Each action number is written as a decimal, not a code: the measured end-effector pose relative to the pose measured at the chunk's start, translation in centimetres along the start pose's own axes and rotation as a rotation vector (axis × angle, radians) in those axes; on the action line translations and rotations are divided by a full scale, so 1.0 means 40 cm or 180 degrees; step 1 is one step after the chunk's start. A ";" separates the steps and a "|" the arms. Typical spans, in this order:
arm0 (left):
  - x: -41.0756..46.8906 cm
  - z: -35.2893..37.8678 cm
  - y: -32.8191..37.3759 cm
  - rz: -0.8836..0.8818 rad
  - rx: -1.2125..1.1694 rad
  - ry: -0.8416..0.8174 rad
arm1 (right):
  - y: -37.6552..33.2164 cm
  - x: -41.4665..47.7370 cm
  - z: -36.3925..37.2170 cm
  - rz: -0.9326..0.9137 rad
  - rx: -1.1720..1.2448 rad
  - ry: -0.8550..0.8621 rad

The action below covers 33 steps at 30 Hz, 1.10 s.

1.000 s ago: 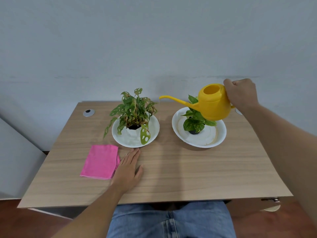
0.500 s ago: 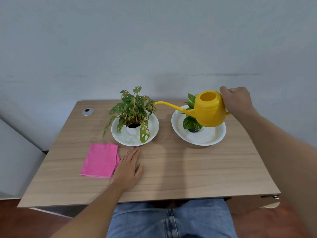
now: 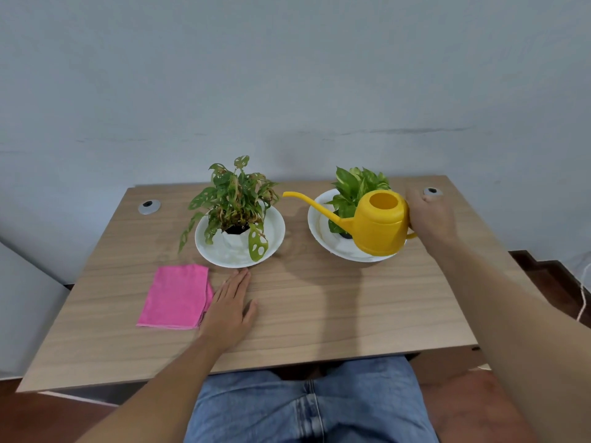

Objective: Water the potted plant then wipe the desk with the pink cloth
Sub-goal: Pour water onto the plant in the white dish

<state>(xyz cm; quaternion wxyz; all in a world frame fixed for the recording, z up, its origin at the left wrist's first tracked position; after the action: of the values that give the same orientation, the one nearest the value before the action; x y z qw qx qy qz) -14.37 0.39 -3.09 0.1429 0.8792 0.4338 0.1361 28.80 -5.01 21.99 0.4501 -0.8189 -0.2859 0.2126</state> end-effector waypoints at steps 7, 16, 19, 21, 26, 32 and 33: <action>0.003 0.003 0.011 -0.0066 0.0014 -0.0025 | 0.155 0.005 -0.024 0.0341 0.0147 0.0211; 0.057 0.042 0.123 0.0245 0.0144 -0.0073 | 0.330 0.002 -0.123 0.0700 0.0059 0.0642; 0.091 0.063 0.184 0.0442 0.0098 -0.0140 | 0.391 0.007 -0.170 0.0838 0.0059 0.0820; 0.117 0.077 0.225 0.0523 0.0061 -0.0197 | 0.422 0.008 -0.203 0.0938 0.0102 0.0933; 0.173 0.101 0.294 0.0674 0.0084 -0.0267 | 0.463 0.008 -0.271 0.1004 0.0054 0.1204; 0.228 0.132 0.357 0.0774 0.0024 -0.0372 | 0.507 0.022 -0.321 0.0909 -0.0194 0.1289; 0.235 0.136 0.364 0.0783 0.0024 -0.0374 | 0.516 0.025 -0.324 0.0913 -0.0214 0.1276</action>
<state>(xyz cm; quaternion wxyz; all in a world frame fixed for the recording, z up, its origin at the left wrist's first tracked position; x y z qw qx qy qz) 3.67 -1.30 -1.66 0.1469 0.9327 0.3140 0.0992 43.10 -21.25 10.72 0.4355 -0.8914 -0.0787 0.0980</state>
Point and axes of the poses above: each hand's wrist, its own x-axis towards the middle knuckle, its own z-axis out of the palm, y = z × x, the point moved 5 cm from there along x, towards the middle knuckle, and after that the axes turned 10 degrees about z, right-handed, at the moved point
